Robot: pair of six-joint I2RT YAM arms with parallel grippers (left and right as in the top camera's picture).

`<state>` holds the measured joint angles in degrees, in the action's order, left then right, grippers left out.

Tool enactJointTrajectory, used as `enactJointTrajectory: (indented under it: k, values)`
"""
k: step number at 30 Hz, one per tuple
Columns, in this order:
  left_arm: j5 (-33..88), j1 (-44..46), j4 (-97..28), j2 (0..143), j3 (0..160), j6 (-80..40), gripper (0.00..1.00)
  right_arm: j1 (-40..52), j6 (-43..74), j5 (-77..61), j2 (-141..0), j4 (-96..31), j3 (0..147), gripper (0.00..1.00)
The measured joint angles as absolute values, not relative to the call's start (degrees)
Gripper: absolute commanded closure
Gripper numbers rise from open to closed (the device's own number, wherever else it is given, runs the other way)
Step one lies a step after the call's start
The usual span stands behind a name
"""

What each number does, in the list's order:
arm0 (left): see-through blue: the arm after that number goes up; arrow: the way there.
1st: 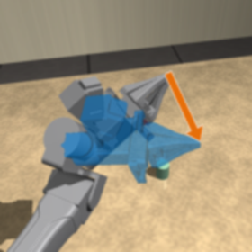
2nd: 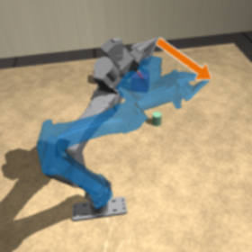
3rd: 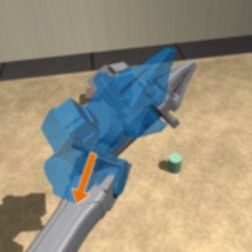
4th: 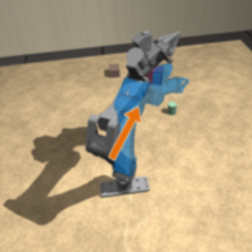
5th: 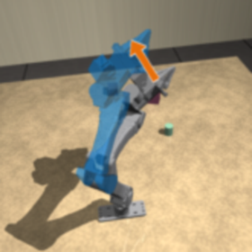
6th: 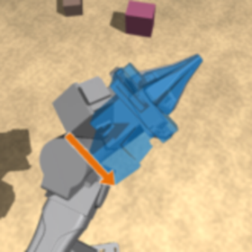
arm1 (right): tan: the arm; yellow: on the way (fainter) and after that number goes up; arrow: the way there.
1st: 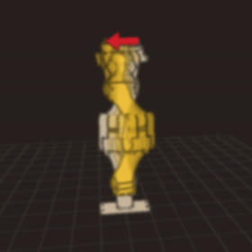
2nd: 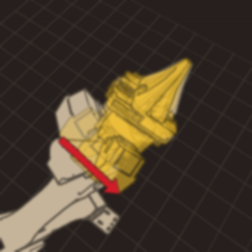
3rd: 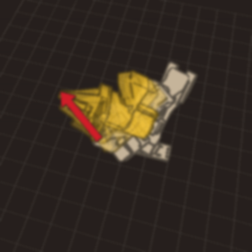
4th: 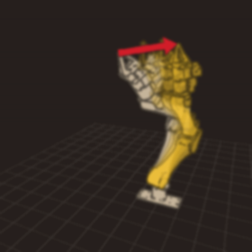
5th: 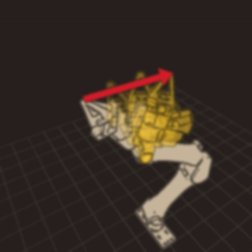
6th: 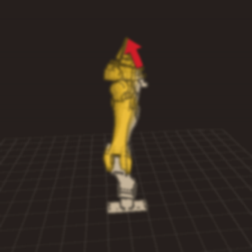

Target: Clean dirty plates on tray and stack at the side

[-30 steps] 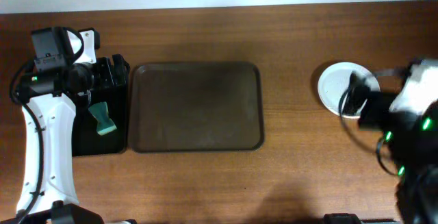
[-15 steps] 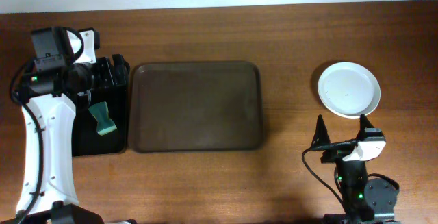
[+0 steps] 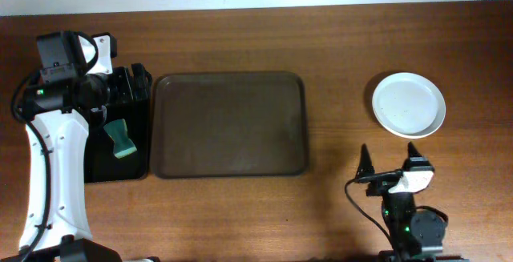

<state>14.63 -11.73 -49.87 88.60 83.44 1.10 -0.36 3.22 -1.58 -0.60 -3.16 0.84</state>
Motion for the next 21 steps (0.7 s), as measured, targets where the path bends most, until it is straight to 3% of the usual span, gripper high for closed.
enactJointTrajectory:
  k: [21]
  values:
    - [14.6, -11.7, -50.0, 88.1, 83.4, 1.1, 0.01, -0.3, 3.2, -1.5, -0.7, -4.3, 0.6, 0.02]
